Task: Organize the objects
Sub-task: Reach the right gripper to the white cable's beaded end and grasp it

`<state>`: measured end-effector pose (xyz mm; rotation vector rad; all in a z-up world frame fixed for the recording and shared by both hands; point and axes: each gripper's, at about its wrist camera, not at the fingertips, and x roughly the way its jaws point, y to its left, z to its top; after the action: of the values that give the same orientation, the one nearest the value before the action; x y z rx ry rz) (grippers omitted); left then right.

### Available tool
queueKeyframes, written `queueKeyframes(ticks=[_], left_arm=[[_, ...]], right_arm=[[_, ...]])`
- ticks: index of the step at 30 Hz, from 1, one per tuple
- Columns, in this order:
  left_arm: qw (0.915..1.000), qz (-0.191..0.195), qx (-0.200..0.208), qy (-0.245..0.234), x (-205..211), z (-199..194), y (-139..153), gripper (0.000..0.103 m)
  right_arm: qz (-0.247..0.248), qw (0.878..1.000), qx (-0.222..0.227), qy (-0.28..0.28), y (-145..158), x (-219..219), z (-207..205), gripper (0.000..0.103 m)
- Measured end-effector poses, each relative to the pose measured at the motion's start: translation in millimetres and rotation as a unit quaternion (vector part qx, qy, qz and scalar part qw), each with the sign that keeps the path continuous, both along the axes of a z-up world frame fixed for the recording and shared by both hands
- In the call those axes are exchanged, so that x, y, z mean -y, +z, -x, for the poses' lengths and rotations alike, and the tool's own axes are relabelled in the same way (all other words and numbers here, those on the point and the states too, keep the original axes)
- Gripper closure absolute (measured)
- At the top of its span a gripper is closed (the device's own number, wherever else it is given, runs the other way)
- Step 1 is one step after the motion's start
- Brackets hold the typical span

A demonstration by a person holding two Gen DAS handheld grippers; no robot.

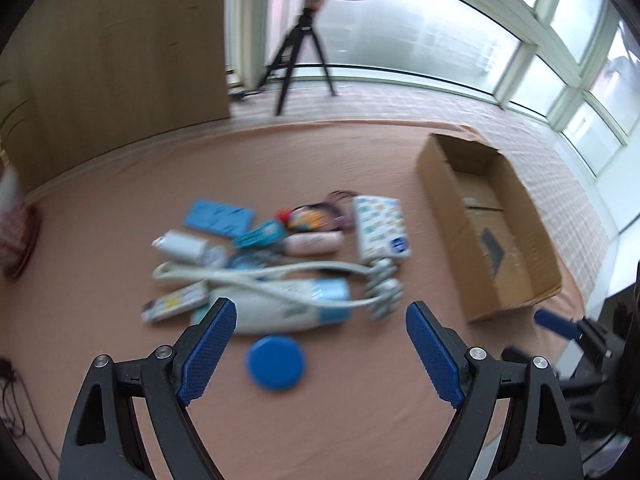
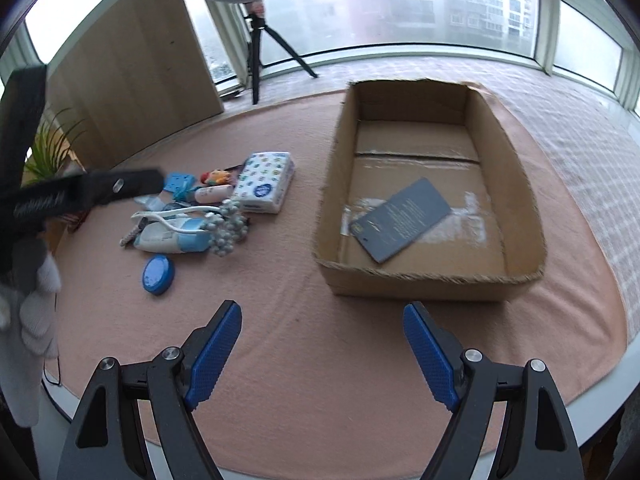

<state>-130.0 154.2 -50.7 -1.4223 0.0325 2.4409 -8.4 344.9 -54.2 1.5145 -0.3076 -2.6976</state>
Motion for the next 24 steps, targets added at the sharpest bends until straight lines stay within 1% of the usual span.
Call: queueKeyframes(ticks=[3,7,9,11,12,14,19,21,23,24], left_arm=[[0.9992,-0.006,0.006,0.04,42,-14,-4,0.014],[0.9972,-0.003,0.013,0.073,75,-27,-8,0.014],[0.9955,-0.015,0.023,0.09,95,-32,-12,0.014],[0.9945,-0.018,0.027,0.1,104,-36,-16,0.014],[0.9939,-0.018,0.029,0.104,109,-38,-18,0.014],[0.993,-0.022,0.034,0.111,117,-41,-22,0.014],[0.9908,-0.03,0.044,0.125,129,-42,-33,0.014],[0.9905,-0.032,0.045,0.125,129,-41,-34,0.014],[0.9905,-0.033,0.045,0.126,130,-41,-35,0.015],[0.9903,-0.036,0.045,0.126,131,-41,-35,0.014]], right_arm=[[-0.007,1.0,-0.005,0.023,3,17,14,0.023],[-0.017,0.998,-0.014,0.052,6,39,34,0.023],[-0.007,0.997,-0.008,0.077,3,51,49,0.023],[0.016,0.995,0.01,0.096,-3,59,64,0.023],[0.02,0.995,0.014,0.099,-6,65,73,0.023],[0.018,0.994,0.019,0.104,-9,72,87,0.023],[0.031,0.989,0.034,0.142,-14,98,129,0.023],[0.021,0.985,0.045,0.164,-18,112,147,0.024],[0.028,0.981,0.075,0.176,-30,122,166,0.038],[0.037,0.98,0.091,0.174,-37,124,173,0.051]])
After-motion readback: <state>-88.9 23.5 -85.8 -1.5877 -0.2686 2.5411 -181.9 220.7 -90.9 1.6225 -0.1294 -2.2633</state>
